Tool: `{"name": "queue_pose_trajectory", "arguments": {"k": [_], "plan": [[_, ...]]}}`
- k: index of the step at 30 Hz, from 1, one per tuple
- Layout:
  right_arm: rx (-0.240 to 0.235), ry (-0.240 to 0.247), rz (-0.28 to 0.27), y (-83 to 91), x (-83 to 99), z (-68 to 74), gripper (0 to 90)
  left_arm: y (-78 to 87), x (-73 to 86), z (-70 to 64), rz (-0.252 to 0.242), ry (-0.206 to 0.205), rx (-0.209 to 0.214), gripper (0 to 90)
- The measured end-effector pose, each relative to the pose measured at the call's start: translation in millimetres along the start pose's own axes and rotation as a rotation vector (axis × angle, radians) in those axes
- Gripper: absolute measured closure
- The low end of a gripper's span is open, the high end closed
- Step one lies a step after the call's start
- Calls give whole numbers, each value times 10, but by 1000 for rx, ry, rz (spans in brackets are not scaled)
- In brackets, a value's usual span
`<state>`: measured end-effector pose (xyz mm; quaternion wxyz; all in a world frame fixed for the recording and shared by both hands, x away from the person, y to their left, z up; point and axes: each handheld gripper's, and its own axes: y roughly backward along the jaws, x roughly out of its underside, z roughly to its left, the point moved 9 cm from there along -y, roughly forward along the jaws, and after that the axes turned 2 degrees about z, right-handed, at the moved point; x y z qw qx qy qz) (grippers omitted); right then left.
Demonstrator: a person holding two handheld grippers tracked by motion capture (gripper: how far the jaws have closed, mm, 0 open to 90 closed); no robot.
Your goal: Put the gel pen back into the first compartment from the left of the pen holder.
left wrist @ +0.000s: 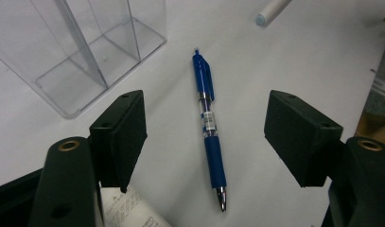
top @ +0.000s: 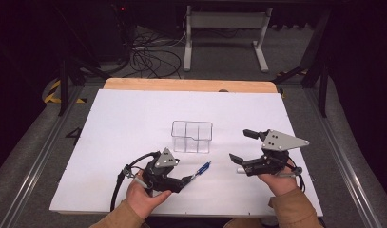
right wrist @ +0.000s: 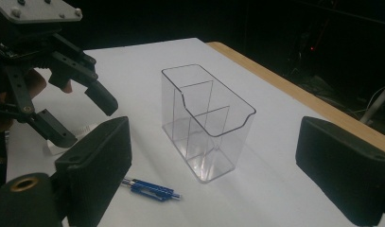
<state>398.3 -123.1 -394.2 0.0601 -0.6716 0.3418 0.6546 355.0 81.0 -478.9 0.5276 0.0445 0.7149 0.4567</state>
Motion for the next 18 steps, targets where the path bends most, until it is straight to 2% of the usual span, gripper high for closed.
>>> {"name": "queue_pose_trajectory", "arguments": {"k": [4,8,12,16,18], "plan": [[3,5,0,1,-2,3,119,-44,33,-11,37,-12,-15,327],[1,10,0,-2,-1,9,119,-91,77,-9,91,-15,-52,338],[-3,8,2,-11,10,14,120,-144,125,-14,138,15,-38,370],[-4,10,6,-25,23,15,120,-185,167,-36,170,15,-26,402],[-5,12,7,-29,24,20,120,-209,183,-57,186,-1,-18,422]]}}
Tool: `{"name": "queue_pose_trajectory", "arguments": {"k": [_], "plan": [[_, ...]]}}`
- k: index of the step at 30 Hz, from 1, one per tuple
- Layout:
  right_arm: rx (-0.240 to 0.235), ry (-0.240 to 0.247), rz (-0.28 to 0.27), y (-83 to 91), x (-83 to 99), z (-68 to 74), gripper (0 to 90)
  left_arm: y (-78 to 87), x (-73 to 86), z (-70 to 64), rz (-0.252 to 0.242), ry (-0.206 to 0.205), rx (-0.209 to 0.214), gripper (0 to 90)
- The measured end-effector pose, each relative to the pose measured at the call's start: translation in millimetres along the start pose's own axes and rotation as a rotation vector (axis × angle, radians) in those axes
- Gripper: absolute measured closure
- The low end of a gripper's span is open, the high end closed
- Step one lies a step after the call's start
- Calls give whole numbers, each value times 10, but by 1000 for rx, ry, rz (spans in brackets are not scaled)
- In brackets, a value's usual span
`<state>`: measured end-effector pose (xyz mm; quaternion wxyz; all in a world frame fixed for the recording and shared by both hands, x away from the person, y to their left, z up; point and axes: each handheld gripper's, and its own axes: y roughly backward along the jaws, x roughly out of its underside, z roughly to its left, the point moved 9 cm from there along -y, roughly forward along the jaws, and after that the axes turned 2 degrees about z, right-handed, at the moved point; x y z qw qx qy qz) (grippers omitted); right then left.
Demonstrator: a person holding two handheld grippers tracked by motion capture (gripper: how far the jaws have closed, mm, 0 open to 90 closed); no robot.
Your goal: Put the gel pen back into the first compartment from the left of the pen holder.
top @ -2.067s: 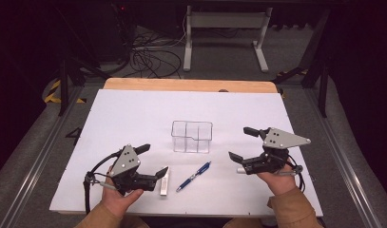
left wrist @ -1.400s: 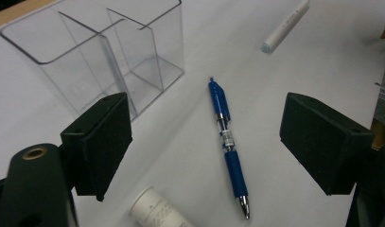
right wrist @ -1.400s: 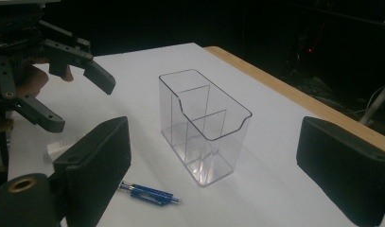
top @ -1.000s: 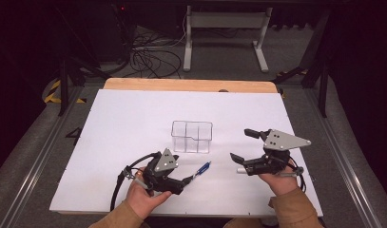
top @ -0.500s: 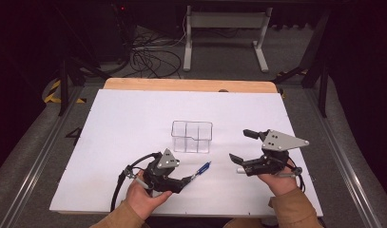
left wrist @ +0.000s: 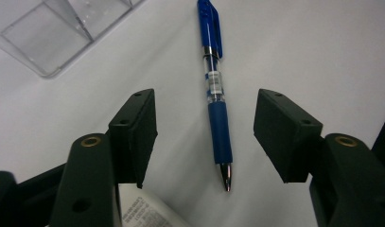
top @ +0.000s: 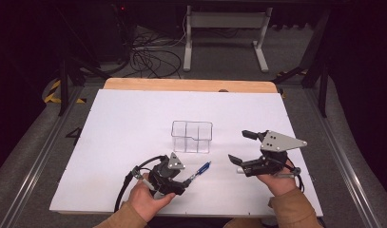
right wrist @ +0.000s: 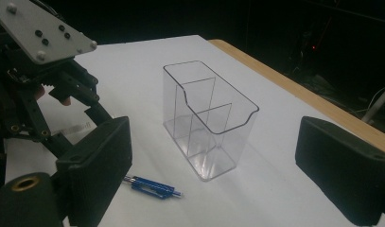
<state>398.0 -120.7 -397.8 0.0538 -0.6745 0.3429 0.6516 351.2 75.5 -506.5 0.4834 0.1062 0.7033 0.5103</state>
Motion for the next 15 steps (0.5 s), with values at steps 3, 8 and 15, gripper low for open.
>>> {"name": "queue_pose_trajectory", "arguments": {"k": [3,8,15], "plan": [[-1,3,1,-5,0,5,121,-47,33,-22,40,-17,2,450],[-3,4,6,-14,10,16,122,-100,78,-29,89,-37,-11,475],[-5,11,12,-36,22,29,123,-143,125,-63,139,-58,1,550]]}}
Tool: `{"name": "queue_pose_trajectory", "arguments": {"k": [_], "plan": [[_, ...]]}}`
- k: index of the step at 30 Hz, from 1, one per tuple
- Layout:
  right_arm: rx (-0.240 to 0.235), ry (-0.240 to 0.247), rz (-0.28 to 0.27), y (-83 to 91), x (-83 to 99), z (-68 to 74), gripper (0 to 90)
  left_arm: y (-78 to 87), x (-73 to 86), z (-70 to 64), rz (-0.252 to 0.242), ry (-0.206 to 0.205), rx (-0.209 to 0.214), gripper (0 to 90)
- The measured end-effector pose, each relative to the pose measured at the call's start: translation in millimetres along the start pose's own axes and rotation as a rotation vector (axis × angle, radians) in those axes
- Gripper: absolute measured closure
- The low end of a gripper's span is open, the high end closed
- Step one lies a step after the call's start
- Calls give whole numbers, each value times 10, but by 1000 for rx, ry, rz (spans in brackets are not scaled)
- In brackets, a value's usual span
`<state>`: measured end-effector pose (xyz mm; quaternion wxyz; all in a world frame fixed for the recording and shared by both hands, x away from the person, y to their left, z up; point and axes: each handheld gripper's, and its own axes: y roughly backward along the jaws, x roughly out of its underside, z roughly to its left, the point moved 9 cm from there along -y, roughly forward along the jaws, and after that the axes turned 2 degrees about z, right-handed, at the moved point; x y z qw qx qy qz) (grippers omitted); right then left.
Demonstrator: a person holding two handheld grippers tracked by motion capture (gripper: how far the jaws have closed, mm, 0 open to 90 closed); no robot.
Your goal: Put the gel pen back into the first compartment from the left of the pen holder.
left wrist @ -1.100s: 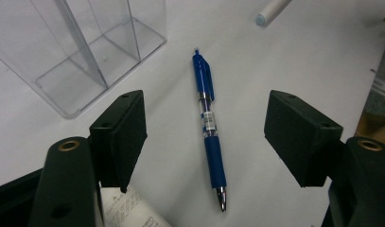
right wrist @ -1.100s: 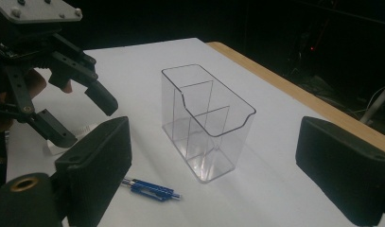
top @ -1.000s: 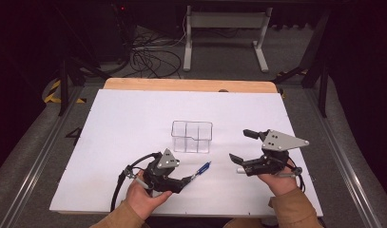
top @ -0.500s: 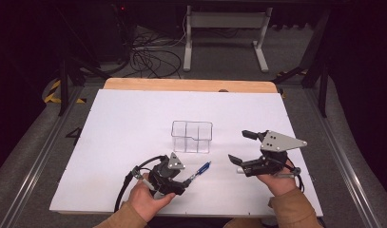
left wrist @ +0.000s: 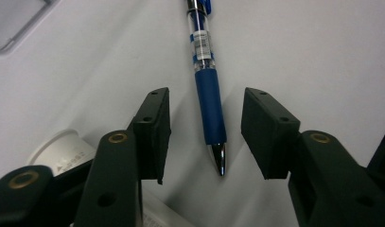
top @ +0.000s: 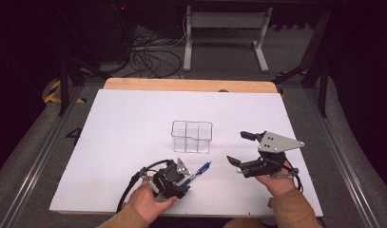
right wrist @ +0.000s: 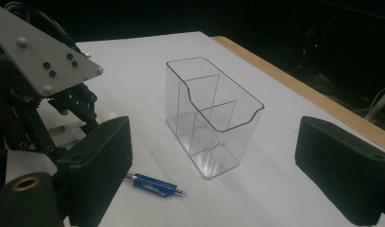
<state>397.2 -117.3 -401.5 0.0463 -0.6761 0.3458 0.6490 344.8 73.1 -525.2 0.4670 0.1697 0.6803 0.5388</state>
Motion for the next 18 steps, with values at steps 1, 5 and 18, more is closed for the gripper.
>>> {"name": "queue_pose_trajectory", "arguments": {"k": [1,5,18], "plan": [[-2,2,0,-4,1,3,122,2,7,-5,8,0,3,564],[-4,3,6,-18,10,18,122,-11,13,-13,12,7,9,613],[-6,10,9,-28,13,31,123,-8,13,-17,21,33,-1,710]]}}
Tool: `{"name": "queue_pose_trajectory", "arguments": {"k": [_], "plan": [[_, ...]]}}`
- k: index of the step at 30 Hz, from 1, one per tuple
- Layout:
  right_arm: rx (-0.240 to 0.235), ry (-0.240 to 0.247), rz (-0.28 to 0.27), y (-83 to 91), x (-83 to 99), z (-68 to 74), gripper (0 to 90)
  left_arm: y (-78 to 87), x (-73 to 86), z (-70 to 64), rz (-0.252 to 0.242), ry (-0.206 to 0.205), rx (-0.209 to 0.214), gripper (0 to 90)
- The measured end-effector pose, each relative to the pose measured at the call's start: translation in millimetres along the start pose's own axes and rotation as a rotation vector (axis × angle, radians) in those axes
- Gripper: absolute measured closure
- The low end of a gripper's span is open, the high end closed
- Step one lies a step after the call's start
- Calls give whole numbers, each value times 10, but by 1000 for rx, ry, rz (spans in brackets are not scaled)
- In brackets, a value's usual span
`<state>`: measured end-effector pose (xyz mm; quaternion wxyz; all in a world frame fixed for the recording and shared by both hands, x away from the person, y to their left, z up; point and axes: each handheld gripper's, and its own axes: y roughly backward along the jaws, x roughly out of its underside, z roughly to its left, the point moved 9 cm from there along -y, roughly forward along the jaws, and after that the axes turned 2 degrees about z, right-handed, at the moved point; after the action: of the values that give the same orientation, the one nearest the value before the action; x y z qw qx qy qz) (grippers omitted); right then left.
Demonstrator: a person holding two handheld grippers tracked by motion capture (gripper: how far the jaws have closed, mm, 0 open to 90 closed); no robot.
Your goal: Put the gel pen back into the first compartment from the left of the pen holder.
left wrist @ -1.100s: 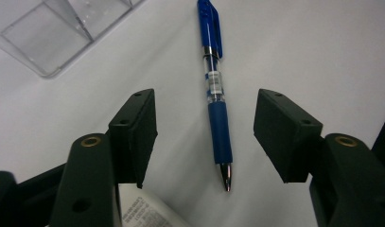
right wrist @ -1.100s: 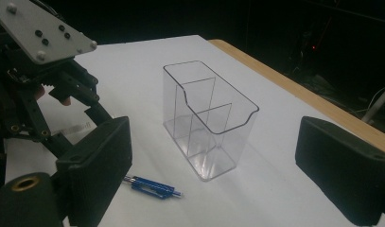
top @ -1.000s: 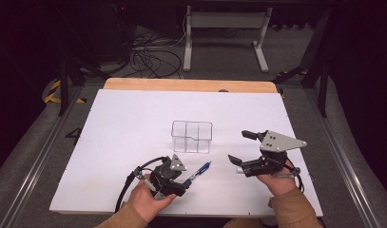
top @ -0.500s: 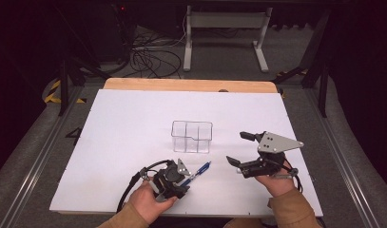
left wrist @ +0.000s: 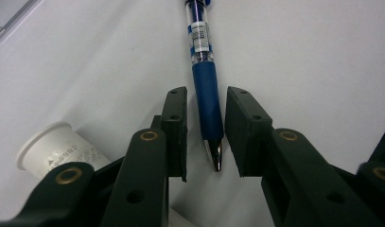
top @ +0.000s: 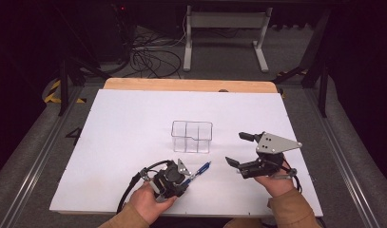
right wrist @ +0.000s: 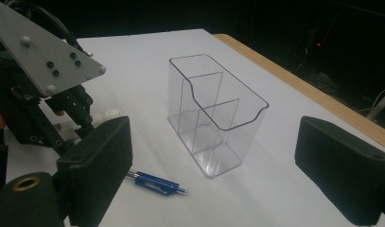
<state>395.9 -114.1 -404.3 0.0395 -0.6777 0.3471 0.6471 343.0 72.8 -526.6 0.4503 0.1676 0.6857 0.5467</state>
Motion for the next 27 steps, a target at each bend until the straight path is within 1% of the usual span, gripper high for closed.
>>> {"name": "queue_pose_trajectory", "arguments": {"k": [2,6,11,14,17,19,27], "plan": [[-7,1,-1,-4,0,5,124,0,0,-1,5,17,-3,715],[-8,4,1,-10,1,14,124,-3,-4,-1,3,32,-1,722],[-10,4,4,-16,3,23,125,-5,-7,-3,7,38,-16,746],[-11,6,2,-15,2,21,126,-5,-9,-16,14,51,-25,754],[-13,5,3,-16,3,24,126,-4,-9,-20,16,59,-23,774],[-13,6,4,-17,4,25,126,-6,-11,-19,13,61,-20,796],[-14,7,3,-16,3,24,126,0,-11,-17,13,56,-23,805]]}}
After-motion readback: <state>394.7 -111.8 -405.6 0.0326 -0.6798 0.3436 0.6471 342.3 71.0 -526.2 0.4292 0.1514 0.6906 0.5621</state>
